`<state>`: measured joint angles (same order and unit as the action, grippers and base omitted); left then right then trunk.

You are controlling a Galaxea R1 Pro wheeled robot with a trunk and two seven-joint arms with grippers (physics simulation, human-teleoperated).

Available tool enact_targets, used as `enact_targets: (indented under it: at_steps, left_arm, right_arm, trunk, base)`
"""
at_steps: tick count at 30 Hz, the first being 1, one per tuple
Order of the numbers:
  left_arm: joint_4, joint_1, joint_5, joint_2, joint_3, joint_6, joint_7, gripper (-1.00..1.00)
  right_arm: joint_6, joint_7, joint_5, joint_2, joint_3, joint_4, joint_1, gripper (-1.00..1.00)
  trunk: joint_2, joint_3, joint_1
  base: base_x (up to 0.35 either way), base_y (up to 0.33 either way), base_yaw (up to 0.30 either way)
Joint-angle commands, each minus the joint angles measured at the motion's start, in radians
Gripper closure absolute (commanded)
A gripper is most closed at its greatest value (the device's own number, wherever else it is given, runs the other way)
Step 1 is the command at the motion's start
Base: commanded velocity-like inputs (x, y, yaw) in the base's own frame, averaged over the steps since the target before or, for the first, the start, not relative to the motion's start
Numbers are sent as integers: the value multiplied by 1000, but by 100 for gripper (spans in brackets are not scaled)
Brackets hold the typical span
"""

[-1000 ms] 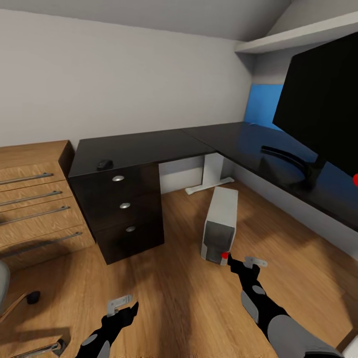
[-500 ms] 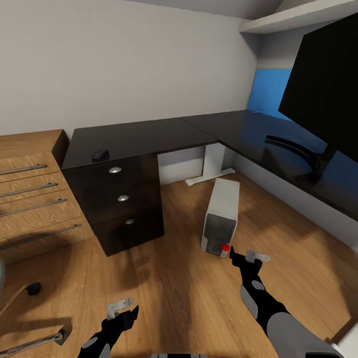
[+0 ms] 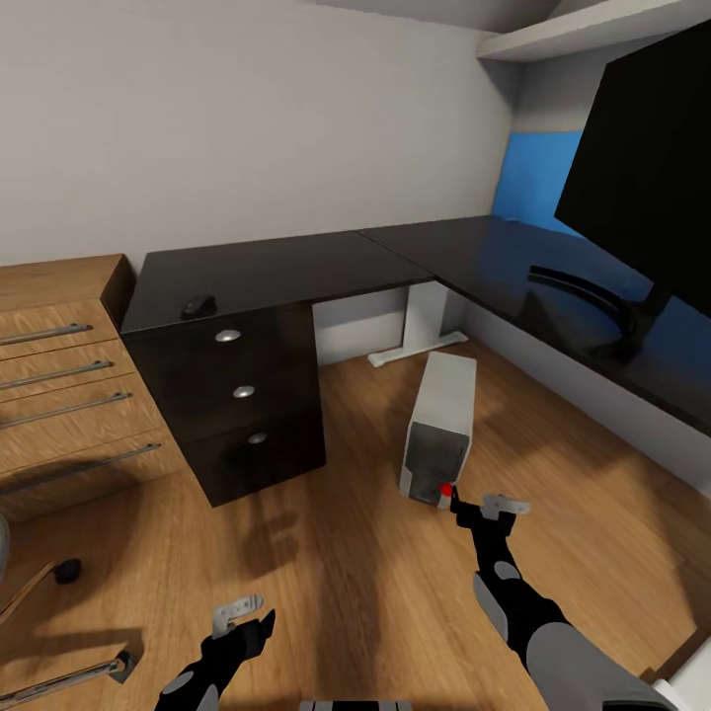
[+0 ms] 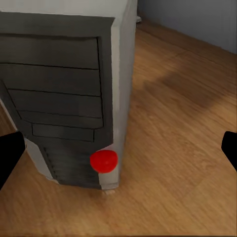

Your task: In the bedroom, organize the workspace by keeping the computer under the desk, ensuring the monitor is on the desk, placing the keyboard on the desk next to the monitor, placing the mouse on the desk next to the keyboard, moving the folder from the swivel chair onto the desk next to the mouse, stacking the notebook on top of the folder with the pen on top of the notebook, and positioning the swivel chair next to the desk.

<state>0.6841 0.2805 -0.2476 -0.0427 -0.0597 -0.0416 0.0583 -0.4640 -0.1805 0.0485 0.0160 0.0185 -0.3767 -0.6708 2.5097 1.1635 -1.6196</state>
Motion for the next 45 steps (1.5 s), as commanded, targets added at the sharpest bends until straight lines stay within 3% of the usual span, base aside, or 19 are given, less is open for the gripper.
enact_targets:
  at_steps: [1,15,45]
  left_arm:
    - [-2,0,-10,-1,-5,-4,6,-100]
    - [-37,1,-10,1,-6,-2,7,-100]
    - [-46,1,-10,6,-6,35,9,-100]
  right_arm:
    - [-5,2,4,2,2,3,0,-100]
    - [-10,3,0,8,3,10,0,-100]
    - [-10,6,-1,2,3,11,0,-100]
  trunk:
    - [0,1,0]
    - [0,1,0]
    - [0,1,0]
  base:
    - [0,0,0]
    - [10,0,0]
    - [122,0,0]
